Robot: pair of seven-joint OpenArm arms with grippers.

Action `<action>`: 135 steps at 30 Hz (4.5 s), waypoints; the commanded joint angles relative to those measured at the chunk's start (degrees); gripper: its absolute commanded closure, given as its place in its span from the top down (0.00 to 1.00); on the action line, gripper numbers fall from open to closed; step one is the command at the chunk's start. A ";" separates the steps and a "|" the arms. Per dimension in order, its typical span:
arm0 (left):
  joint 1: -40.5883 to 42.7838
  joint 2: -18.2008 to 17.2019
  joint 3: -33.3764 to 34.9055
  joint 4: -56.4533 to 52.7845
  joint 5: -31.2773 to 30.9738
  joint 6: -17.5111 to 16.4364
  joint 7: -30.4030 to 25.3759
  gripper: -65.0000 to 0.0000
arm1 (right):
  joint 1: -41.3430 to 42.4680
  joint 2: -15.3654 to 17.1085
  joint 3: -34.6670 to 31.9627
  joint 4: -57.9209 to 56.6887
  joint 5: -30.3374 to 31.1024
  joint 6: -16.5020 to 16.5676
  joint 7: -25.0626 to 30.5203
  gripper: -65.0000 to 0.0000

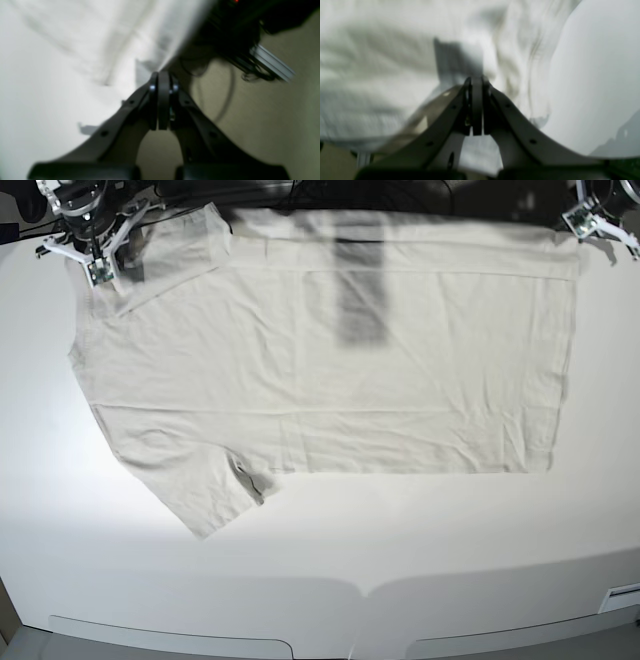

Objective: Fold the T-shirt properly
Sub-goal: 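Grasp the shirt edge and drag it further toward the robot, then move both grippers down the shirt sides to the hem corners, then grasp the hem corners with both grippers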

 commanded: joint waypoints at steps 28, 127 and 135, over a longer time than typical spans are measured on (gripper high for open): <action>-19.47 -0.96 -6.69 3.17 -37.68 5.09 18.05 0.40 | 17.88 0.79 0.50 7.04 13.86 4.87 -11.96 0.26; -75.30 15.39 -6.49 -69.57 -25.81 0.64 18.64 0.00 | 94.88 -4.48 -22.27 -79.12 15.04 27.82 -17.64 0.41; -75.30 15.43 -6.49 -69.57 -25.81 0.64 19.45 0.00 | 94.88 -4.70 -22.27 -82.20 10.08 27.63 -14.14 0.41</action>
